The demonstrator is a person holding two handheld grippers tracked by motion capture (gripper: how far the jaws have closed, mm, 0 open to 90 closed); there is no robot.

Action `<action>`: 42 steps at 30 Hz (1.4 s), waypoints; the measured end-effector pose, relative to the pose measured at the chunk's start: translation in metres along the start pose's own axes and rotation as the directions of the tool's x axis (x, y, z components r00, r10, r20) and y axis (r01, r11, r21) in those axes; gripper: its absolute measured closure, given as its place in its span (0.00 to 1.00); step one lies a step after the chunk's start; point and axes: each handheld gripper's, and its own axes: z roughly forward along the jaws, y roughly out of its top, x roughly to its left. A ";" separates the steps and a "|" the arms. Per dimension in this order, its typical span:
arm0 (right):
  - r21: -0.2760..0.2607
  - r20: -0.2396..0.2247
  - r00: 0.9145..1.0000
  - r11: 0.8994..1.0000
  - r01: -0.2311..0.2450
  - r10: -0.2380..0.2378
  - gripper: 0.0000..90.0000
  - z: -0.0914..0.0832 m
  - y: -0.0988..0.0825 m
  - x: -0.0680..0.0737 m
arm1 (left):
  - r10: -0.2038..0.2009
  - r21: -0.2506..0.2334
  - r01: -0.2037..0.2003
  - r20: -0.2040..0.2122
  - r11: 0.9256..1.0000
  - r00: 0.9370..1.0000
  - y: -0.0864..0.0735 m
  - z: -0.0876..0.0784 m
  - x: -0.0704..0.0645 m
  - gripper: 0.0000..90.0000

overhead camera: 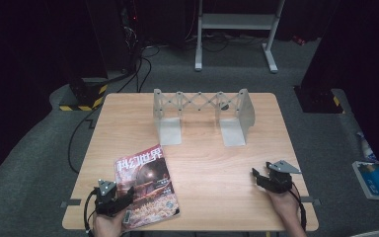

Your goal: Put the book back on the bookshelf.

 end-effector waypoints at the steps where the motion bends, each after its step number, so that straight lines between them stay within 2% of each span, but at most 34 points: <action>1: 0.000 0.001 1.000 1.000 0.000 0.000 0.38 0.000 0.000 0.000 | -0.002 0.000 0.002 0.002 1.000 1.000 0.000 0.000 0.000 0.35; 17: 0.000 0.000 1.000 1.000 0.001 -0.001 0.38 0.000 0.000 0.000 | 0.032 0.039 -0.033 0.039 0.999 0.999 0.010 0.008 -0.015 0.35; 30: 0.006 -0.008 1.000 1.000 -0.007 0.007 0.39 0.000 0.000 0.000 | 0.060 0.038 -0.063 0.069 0.997 0.996 0.018 0.019 -0.032 0.36; 35: 0.007 -0.014 1.000 1.000 -0.003 0.003 0.43 -0.001 0.000 0.002 | 0.068 0.038 -0.072 0.079 0.997 0.994 0.020 0.022 -0.038 0.36; 38: 0.012 -0.022 1.000 1.000 0.006 -0.006 0.51 -0.002 0.001 0.004 | 0.075 0.046 -0.079 0.089 0.996 0.993 0.023 0.024 -0.041 0.36; 42: 0.025 -0.031 0.999 1.000 0.007 -0.006 0.58 -0.003 0.003 0.007 | 0.079 0.048 -0.084 0.094 0.995 0.992 0.025 0.027 -0.044 0.36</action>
